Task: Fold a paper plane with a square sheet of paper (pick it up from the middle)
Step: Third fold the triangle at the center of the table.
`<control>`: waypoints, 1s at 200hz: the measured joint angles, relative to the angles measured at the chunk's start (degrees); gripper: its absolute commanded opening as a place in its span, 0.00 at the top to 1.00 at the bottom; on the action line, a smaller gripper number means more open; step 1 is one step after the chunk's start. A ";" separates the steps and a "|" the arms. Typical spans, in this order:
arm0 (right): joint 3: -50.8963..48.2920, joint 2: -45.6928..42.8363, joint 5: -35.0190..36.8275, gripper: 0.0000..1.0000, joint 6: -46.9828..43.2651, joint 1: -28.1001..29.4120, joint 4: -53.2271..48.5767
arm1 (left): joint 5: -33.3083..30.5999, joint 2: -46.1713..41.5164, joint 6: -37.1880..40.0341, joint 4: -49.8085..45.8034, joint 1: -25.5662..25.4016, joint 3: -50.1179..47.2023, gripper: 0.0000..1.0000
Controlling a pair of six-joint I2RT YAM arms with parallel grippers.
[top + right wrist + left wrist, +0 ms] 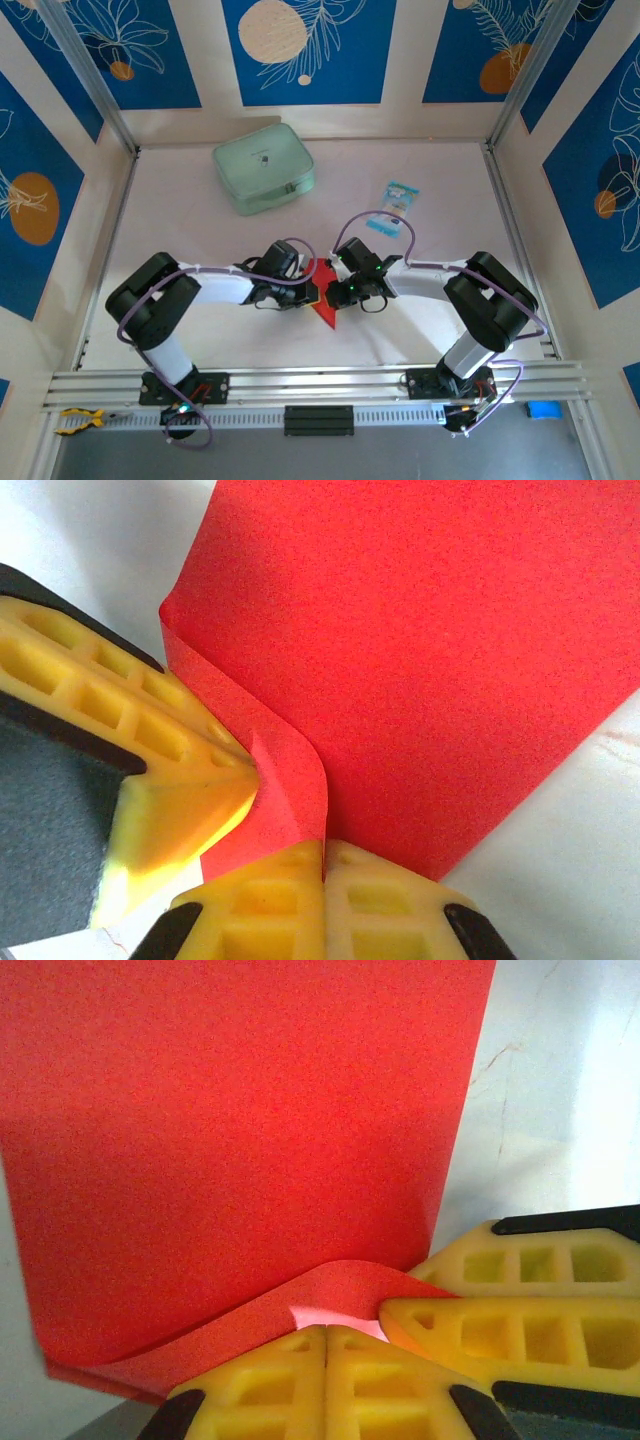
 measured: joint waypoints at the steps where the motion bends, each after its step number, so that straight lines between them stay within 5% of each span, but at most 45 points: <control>1: 0.00 0.00 0.00 1.00 0.00 0.00 0.00 | -0.02 0.00 0.02 -0.02 0.00 0.00 1.00; 72: 0.00 0.00 -0.04 0.97 0.15 0.04 0.00 | -1.03 0.00 1.33 -1.27 0.00 0.07 1.00; 144: -0.85 -6.54 -1.95 0.66 5.25 -1.03 0.11 | -1.18 0.02 1.49 -1.29 0.00 0.07 1.00; 164: -2.51 -10.36 -4.50 0.68 8.15 -1.92 1.70 | -1.20 0.02 1.46 -1.27 0.00 0.07 1.00; 200: -5.40 -11.67 -9.33 0.87 13.35 -1.77 4.72 | -1.22 -0.02 1.44 -1.25 0.00 0.04 1.00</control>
